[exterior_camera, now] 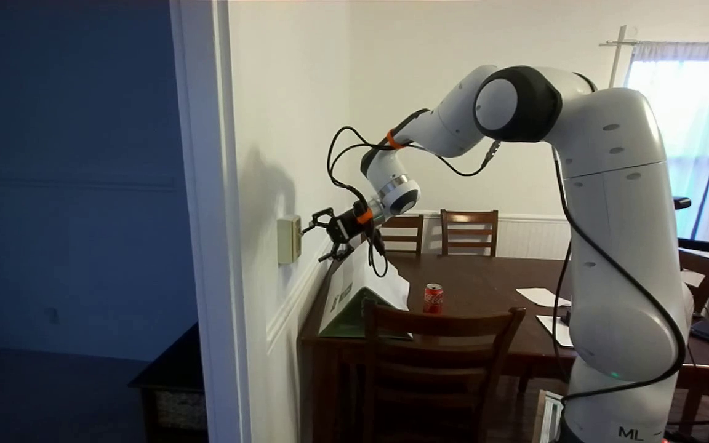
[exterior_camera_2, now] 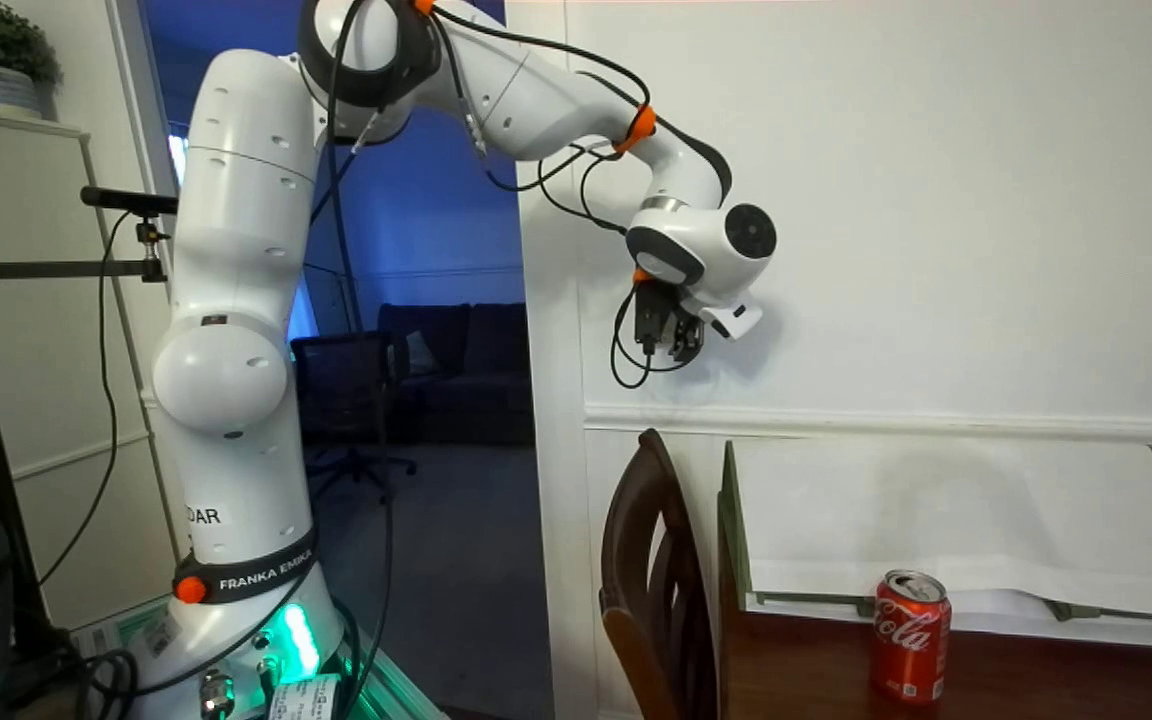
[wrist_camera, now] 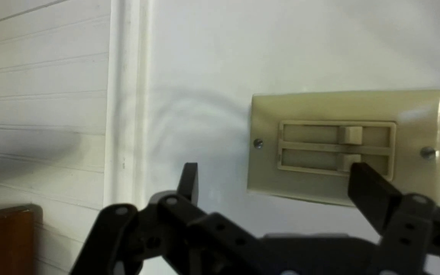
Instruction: Push down the switch on the right
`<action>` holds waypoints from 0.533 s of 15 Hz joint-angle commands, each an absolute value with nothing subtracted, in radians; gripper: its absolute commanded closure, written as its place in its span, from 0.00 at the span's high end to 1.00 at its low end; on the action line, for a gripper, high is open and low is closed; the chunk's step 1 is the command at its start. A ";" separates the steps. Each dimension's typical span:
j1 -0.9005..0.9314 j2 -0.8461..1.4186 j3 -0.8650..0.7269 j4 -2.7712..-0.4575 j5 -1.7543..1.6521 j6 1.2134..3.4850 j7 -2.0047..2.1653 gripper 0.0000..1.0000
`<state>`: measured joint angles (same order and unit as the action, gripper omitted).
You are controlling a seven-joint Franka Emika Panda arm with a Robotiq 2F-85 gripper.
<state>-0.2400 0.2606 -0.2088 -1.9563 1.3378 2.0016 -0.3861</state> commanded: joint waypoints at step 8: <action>-0.233 0.295 -0.200 -1.933 1.350 2.042 -0.377 1.00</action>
<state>-0.2394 0.2646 -0.2065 -1.9542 1.3404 2.0128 -0.3853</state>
